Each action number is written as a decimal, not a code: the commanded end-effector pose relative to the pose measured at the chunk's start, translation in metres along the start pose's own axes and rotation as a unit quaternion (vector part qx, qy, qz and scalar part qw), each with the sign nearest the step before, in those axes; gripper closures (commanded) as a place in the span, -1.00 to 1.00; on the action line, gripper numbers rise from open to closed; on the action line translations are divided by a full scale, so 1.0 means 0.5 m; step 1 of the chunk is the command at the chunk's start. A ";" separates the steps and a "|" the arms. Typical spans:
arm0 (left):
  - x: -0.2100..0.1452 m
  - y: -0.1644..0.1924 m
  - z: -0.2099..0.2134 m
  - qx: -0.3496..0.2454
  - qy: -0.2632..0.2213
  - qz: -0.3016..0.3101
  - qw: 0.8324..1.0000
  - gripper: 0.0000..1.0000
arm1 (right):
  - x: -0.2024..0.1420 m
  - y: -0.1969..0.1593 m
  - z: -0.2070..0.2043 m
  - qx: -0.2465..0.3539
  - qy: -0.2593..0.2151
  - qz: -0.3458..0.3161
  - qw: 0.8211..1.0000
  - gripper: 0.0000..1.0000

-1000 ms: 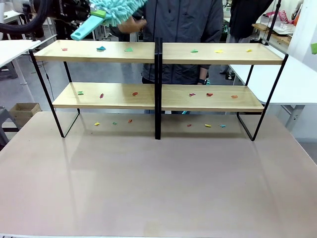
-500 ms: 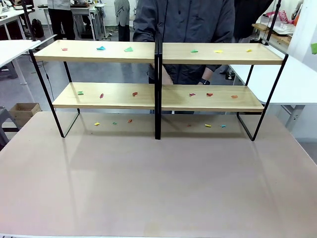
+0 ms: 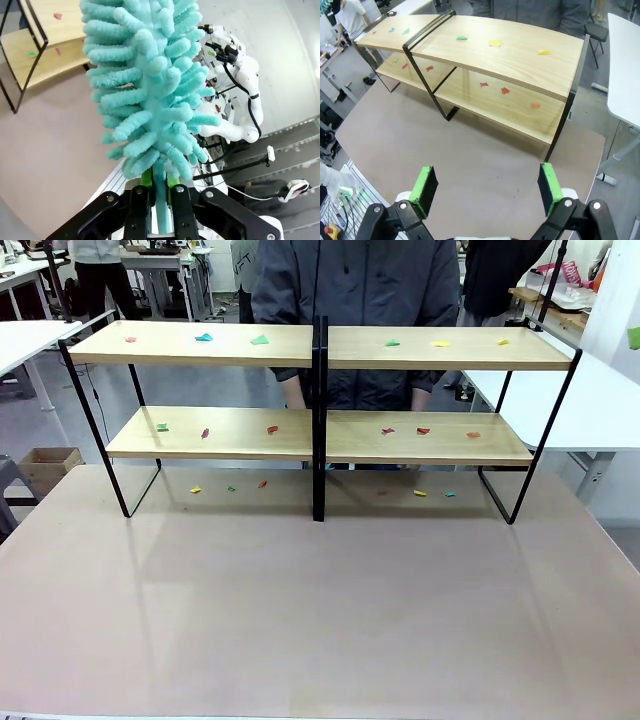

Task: Clean the shelves.
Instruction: Pick up the Duster when the human hands it over, then clean a randomly selected level of the Shelf with the Duster.

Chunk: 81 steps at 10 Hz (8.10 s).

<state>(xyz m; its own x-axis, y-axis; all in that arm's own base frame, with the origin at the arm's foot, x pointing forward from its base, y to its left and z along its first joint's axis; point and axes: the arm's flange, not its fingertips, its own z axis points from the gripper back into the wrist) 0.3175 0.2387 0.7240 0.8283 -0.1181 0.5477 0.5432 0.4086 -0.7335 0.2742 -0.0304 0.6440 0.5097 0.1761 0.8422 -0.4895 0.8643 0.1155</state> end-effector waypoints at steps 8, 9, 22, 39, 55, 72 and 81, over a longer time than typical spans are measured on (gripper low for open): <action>0.024 -0.026 -0.032 -0.006 0.016 -0.010 1.000 1.00 | 0.002 0.000 -0.001 0.009 -0.005 0.001 1.000 -1.00; 0.024 -0.026 -0.032 -0.006 0.016 -0.010 1.000 1.00 | 0.002 0.000 -0.001 0.009 -0.005 0.001 1.000 -1.00; -0.224 -0.130 -0.393 0.068 0.334 0.039 0.939 0.74 | 0.002 0.000 -0.001 0.009 -0.005 0.001 1.000 -1.00; -0.168 0.035 -0.864 0.130 0.227 0.080 0.962 0.74 | 0.002 0.000 -0.001 0.009 -0.005 0.001 1.000 -1.00; 0.060 0.087 -1.081 0.356 0.096 0.111 0.923 0.74 | 0.002 0.000 -0.001 0.009 -0.005 0.001 1.000 -1.00; -0.025 0.107 -0.846 0.640 -0.014 0.254 0.725 0.74 | 0.002 0.000 -0.001 0.009 -0.005 0.001 1.000 -1.00; -0.098 0.037 -0.758 0.404 0.183 0.087 0.892 0.74 | 0.002 0.000 -0.001 0.009 -0.005 0.001 1.000 -1.00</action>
<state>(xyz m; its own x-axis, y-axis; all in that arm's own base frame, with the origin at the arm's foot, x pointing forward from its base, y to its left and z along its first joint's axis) 0.3609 -0.1194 0.5175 0.9695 -0.1243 0.2112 0.1551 0.9784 -0.1363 0.2741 -0.0297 0.6440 0.5117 0.1694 0.8423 -0.4896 0.8631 0.1239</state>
